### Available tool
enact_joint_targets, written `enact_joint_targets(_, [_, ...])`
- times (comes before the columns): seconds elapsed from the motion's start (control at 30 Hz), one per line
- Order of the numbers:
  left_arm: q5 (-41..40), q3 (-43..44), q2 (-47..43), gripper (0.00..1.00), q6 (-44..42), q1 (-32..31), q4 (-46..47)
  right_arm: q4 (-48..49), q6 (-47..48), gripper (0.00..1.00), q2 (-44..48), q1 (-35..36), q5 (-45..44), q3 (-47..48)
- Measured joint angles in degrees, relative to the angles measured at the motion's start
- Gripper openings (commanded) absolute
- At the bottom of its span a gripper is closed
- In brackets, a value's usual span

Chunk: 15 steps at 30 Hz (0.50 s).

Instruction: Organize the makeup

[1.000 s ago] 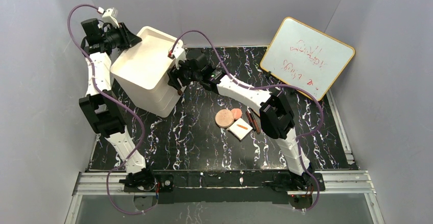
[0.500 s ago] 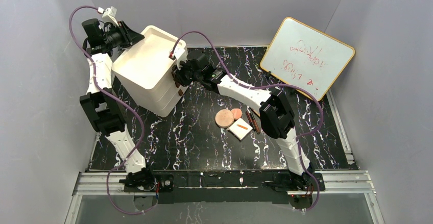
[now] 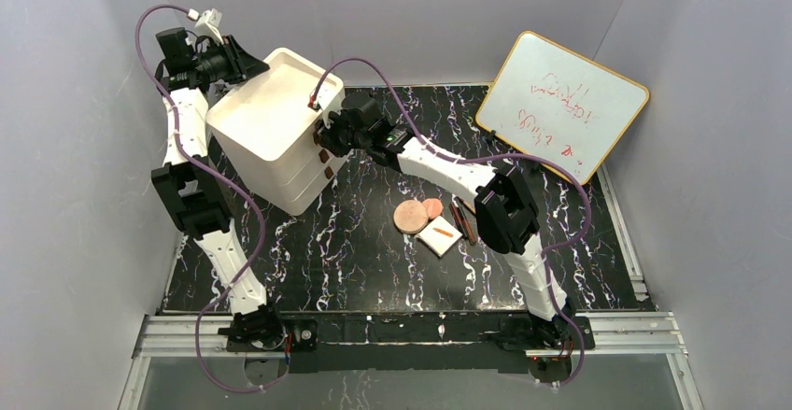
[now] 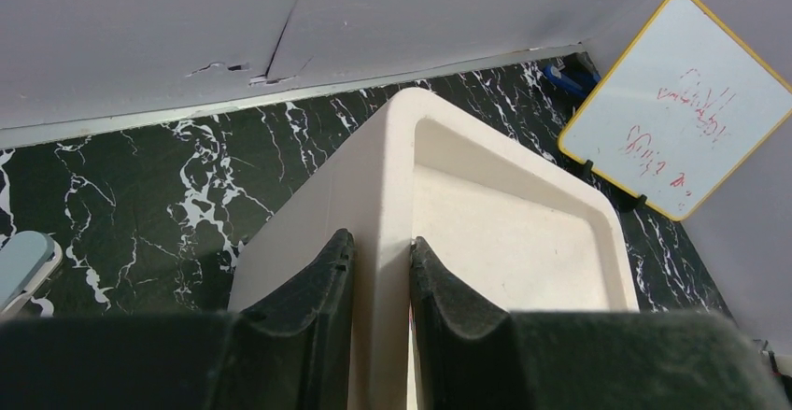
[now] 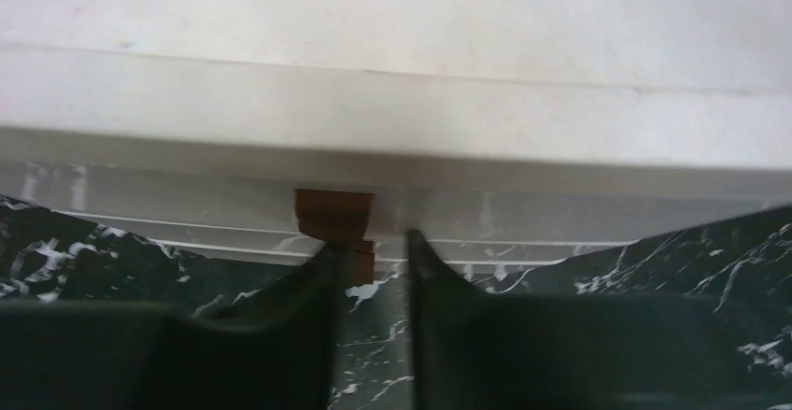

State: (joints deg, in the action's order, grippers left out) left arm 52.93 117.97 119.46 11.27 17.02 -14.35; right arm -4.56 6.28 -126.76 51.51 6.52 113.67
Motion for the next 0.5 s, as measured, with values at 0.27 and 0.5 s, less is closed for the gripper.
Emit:
enact_joint_targets(0.27, [-1.7, 2.4, 0.3, 0.0, -3.6, -0.5, -4.5, 0.4, 0.4, 0.99, 1.5, 0.0, -0.1, -0.2])
enact_joint_targets(0.5, [-2.4, 3.8, 0.8, 0.0, -5.1, -0.7, -6.5, 2.9, 0.1, 0.84, 5.7, 0.0, 0.0, -2.2])
